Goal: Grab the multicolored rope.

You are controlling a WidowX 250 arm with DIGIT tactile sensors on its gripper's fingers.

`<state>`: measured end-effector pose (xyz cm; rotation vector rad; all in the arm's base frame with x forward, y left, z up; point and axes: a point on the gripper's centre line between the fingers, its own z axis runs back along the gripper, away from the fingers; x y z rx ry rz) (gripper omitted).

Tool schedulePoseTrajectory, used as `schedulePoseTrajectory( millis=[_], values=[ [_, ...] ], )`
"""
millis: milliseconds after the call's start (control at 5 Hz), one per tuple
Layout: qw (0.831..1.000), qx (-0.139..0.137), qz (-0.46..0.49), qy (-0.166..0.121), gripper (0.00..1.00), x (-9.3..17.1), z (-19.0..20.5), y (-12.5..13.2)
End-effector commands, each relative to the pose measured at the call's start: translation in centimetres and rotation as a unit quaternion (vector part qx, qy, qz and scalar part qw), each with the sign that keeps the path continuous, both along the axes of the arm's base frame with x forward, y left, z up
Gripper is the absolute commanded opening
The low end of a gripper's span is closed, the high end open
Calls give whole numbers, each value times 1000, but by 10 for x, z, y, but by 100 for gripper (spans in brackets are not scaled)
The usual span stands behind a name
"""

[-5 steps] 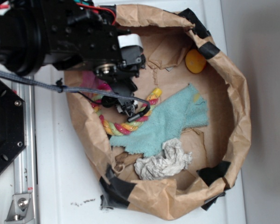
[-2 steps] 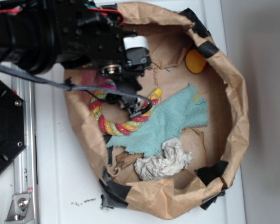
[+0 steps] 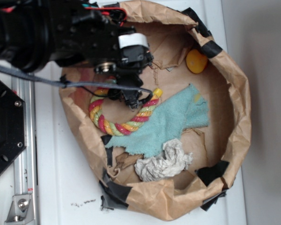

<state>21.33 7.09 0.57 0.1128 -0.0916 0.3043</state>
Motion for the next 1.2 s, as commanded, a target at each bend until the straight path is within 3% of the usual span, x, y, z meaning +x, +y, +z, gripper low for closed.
schedulePoseTrajectory(
  millis=[0,400,600,1000],
  values=[
    [999,19,-34,7,0,-3,14,6],
    [998,-9,7,-60,0,41,112,-2],
    [999,-14,27,-10,0,66,158,2],
    [1000,-5,-11,4,0,69,154,-10]
  ],
)
